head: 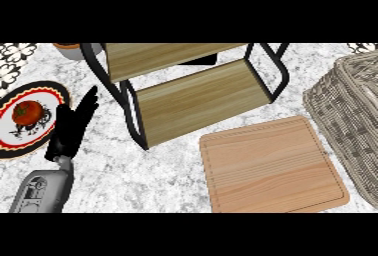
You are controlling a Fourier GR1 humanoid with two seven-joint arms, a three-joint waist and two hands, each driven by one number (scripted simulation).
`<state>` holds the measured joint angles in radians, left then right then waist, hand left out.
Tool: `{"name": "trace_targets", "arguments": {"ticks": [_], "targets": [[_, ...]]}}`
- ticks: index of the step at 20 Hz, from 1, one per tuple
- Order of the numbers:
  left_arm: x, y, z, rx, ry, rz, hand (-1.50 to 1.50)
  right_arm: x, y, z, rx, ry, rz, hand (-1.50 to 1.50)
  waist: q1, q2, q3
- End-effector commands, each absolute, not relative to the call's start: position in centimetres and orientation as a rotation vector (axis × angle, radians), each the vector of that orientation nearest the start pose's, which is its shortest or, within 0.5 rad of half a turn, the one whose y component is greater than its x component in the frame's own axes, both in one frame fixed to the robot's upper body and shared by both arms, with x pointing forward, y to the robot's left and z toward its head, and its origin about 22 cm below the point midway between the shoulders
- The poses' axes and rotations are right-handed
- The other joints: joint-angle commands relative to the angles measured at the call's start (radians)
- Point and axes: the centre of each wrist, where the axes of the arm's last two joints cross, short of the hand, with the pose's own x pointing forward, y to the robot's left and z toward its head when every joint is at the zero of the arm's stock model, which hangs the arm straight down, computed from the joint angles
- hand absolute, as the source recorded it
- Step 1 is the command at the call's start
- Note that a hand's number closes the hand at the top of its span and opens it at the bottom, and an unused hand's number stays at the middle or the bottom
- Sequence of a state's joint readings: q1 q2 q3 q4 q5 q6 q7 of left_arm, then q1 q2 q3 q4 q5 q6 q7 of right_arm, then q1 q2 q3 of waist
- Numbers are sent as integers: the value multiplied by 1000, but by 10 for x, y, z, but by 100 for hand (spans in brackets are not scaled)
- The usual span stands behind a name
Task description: Pick the croissant from the cutting board and place it in the basket
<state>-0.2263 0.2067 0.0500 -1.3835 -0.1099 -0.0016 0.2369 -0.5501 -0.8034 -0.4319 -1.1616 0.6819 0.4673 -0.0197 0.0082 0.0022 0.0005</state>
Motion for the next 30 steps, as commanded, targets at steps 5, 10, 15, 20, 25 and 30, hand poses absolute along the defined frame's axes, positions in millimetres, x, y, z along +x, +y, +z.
{"name": "trace_targets", "arguments": {"ticks": [5,10,15,20,25,30], "targets": [[292,265,22,287,-1376,-220,0,332,-479,195,-907,-1318,606,-150,5,1,0],[298,260,42,267,-1355,-212,0,334,-474,184,-917,-1445,462,-150,3,-1,0],[292,295,28,277,-1362,-205,0,297,-524,213,-1018,-1552,233,-150,-5,1,0],[300,284,34,268,-1371,-212,0,297,-536,215,-1036,-1505,48,-150,0,1,0],[296,267,33,273,-1355,-208,0,227,-601,215,-996,-1454,-63,-150,-8,0,1],[301,276,32,263,-1364,-201,0,173,-639,213,-990,-1476,-108,-150,-8,6,4]]}}
